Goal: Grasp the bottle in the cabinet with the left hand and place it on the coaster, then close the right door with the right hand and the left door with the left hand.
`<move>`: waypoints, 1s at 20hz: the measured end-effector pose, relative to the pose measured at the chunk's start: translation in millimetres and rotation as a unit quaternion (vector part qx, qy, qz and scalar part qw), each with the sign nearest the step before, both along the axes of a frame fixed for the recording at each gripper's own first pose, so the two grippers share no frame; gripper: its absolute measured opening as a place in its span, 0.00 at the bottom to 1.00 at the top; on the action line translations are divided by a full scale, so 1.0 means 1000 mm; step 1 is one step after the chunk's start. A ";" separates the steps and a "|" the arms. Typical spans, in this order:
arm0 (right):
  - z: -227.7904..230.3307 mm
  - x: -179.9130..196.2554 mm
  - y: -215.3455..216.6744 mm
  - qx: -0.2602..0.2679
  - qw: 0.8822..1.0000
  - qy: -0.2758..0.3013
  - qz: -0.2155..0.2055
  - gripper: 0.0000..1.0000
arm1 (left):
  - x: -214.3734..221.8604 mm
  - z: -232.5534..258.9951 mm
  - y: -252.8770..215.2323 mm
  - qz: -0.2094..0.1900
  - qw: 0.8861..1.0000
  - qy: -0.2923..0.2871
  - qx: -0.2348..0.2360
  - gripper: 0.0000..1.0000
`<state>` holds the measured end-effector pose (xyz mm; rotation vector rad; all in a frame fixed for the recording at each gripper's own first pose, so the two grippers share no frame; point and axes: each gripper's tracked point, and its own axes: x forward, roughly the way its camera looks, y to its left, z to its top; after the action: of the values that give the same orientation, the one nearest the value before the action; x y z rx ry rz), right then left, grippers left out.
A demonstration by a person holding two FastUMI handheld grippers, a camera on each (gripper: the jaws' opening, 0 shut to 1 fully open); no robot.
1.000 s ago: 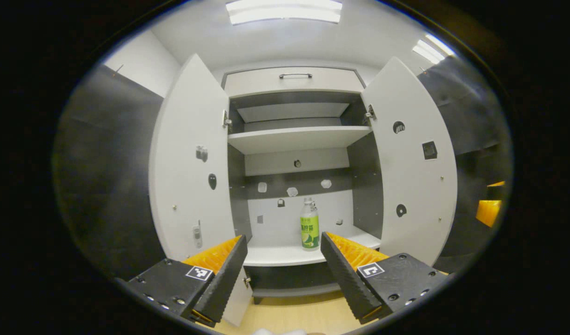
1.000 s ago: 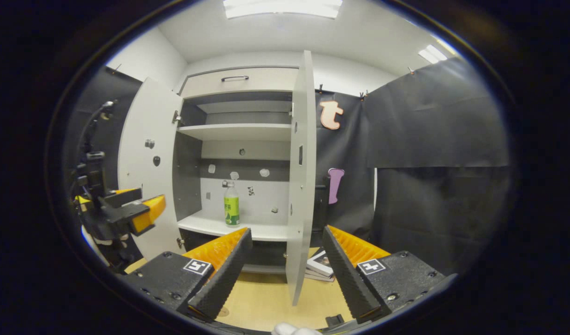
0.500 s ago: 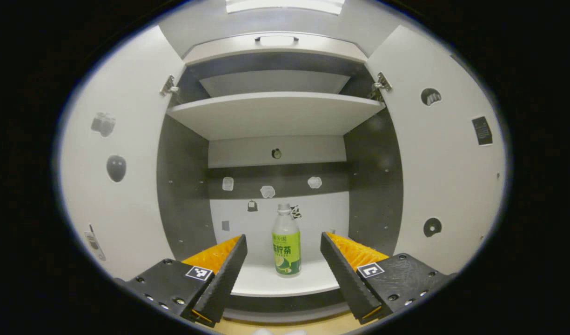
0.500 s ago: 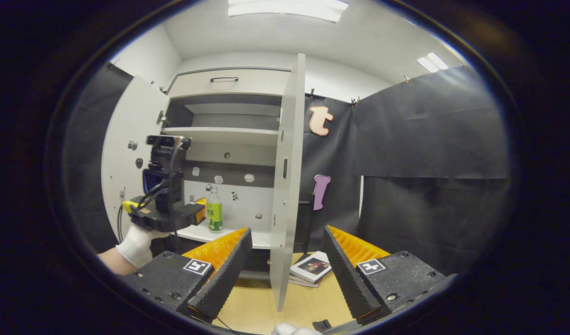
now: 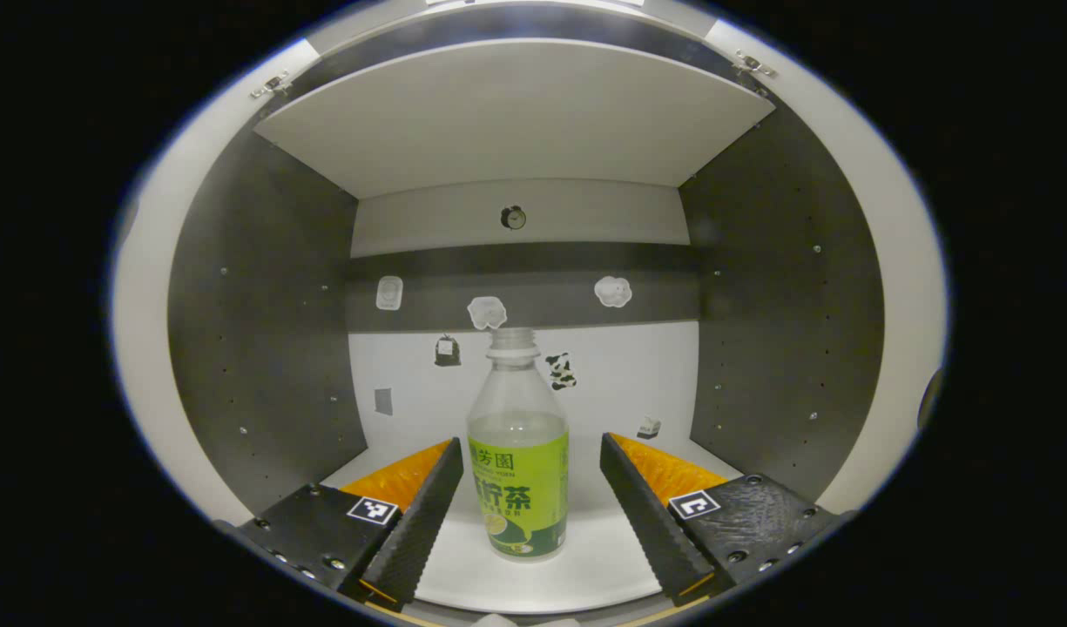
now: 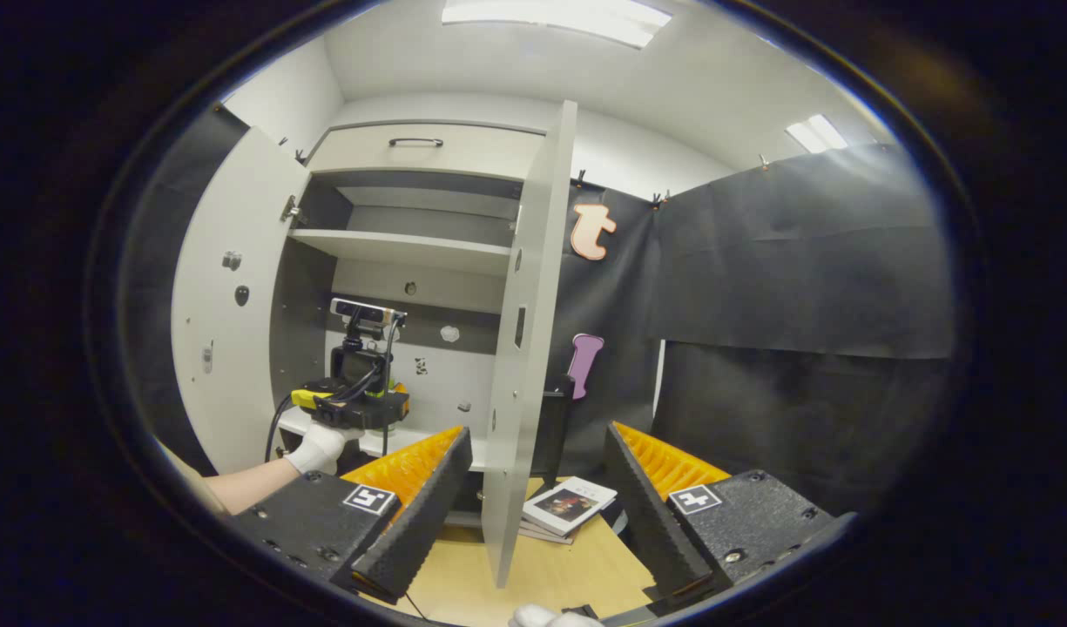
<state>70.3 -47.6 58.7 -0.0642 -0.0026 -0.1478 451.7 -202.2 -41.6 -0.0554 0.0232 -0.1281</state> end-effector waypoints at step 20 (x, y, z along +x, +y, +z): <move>-0.029 0.008 -0.003 0.025 0.999 0.023 0.015 0.99 | -0.078 0.037 0.030 -0.024 0.999 -0.036 -0.003 0.74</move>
<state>78.3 -50.5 29.5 -0.0176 0.0462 -0.1157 374.1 -172.4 -4.2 -0.0554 -0.0482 -0.1785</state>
